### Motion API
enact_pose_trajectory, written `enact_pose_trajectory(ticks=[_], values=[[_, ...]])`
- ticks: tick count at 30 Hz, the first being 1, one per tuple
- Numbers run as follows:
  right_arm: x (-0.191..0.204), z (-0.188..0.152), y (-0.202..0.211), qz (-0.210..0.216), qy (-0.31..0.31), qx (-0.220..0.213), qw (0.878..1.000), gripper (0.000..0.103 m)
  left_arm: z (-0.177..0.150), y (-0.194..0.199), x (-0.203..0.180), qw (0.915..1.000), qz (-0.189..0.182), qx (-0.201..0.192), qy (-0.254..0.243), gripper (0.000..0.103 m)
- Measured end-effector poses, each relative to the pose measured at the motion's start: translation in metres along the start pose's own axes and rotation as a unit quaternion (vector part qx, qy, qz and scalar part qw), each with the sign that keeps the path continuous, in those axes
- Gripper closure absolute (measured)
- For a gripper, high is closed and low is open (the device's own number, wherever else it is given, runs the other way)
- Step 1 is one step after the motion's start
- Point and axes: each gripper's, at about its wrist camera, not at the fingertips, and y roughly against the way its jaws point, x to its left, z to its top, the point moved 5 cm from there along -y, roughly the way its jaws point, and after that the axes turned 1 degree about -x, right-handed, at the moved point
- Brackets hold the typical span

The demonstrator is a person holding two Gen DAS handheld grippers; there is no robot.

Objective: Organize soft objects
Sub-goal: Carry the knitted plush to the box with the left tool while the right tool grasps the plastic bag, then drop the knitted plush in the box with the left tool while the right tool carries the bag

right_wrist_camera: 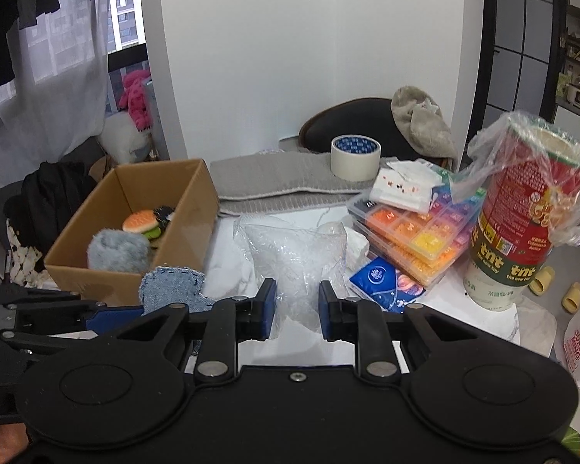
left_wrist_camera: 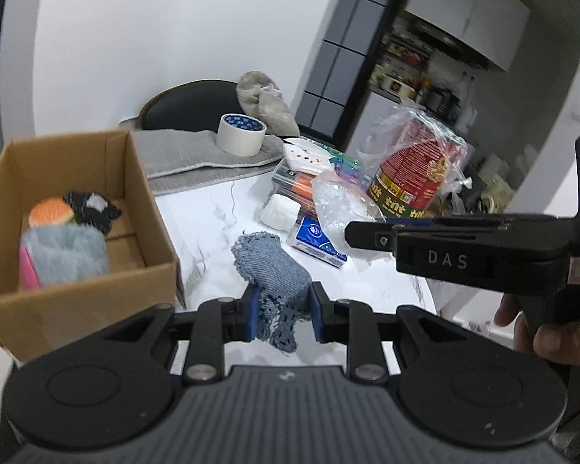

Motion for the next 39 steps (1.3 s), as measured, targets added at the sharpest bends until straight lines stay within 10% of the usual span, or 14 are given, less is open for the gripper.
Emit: enact_pose_trajectory(ticks=[39], values=[[0.083, 0.047, -0.018, 0.031, 0.014, -0.016, 0.999, 0.08, 0.08, 0.005, 0.119, 0.9916, -0.002, 0.061, -0.114, 0.078]])
